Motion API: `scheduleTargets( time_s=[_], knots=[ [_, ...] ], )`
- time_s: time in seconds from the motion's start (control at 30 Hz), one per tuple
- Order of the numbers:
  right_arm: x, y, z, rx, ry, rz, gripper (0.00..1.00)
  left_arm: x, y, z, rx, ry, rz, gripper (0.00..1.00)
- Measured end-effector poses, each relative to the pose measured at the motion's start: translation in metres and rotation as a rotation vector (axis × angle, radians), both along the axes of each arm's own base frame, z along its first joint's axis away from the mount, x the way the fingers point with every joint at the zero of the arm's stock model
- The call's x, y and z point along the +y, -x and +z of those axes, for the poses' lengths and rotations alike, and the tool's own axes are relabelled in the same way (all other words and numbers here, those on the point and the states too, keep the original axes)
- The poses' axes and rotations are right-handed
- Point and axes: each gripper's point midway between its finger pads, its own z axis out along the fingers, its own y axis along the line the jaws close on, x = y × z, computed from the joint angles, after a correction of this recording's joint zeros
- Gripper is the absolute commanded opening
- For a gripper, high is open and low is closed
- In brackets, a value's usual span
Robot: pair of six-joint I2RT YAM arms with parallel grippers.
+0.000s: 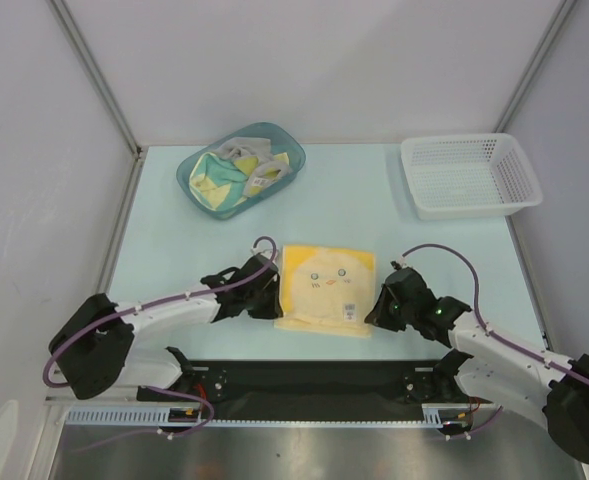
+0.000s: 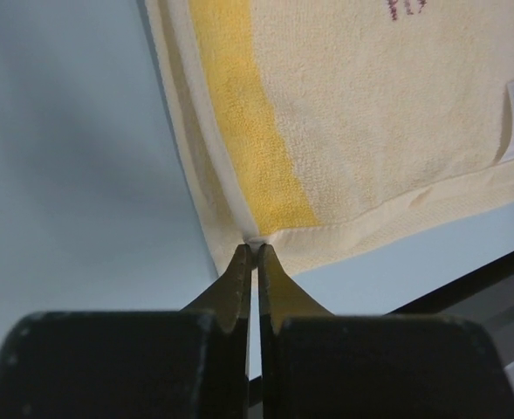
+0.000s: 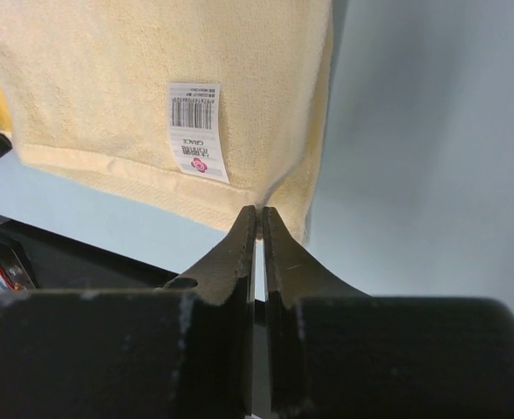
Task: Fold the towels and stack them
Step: Fold the towel
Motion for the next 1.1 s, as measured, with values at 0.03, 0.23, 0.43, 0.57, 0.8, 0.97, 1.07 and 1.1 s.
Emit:
scheduleTargets(
  time_s=[0.03, 0.23, 0.43, 0.57, 0.8, 0.97, 1.07, 1.1],
  knots=[
    [0.0, 0.0, 0.001, -0.002, 0.001, 0.003, 0.0, -0.001, -0.001, 0.003, -0.001, 0.0, 0.0, 0.0],
    [0.004, -0.007, 0.025, -0.047, -0.006, 0.027, 0.0, -0.008, -0.01, 0.036, -0.041, 0.022, 0.007, 0.0],
    [0.009, -0.003, 0.048, -0.103, -0.081, 0.059, 0.0, -0.002, -0.003, 0.058, -0.083, 0.068, 0.003, 0.01],
    [-0.001, 0.017, 0.018, -0.046, -0.076, 0.061, 0.0, 0.013, 0.016, 0.032, -0.034, 0.044, -0.002, 0.0],
    [-0.008, 0.033, -0.009, 0.025, -0.063, 0.054, 0.0, 0.017, 0.034, 0.001, 0.049, 0.032, -0.021, 0.0],
    [-0.007, 0.031, -0.009, 0.02, -0.064, 0.052, 0.0, 0.013, 0.032, 0.0, 0.039, 0.043, -0.022, 0.0],
    [-0.009, 0.031, -0.011, 0.019, -0.059, 0.047, 0.08, 0.013, 0.031, -0.004, 0.048, 0.034, -0.023, 0.14],
    [-0.009, 0.032, -0.012, 0.021, -0.056, 0.046, 0.14, 0.013, 0.032, -0.006, 0.053, 0.031, -0.023, 0.24]
  ],
)
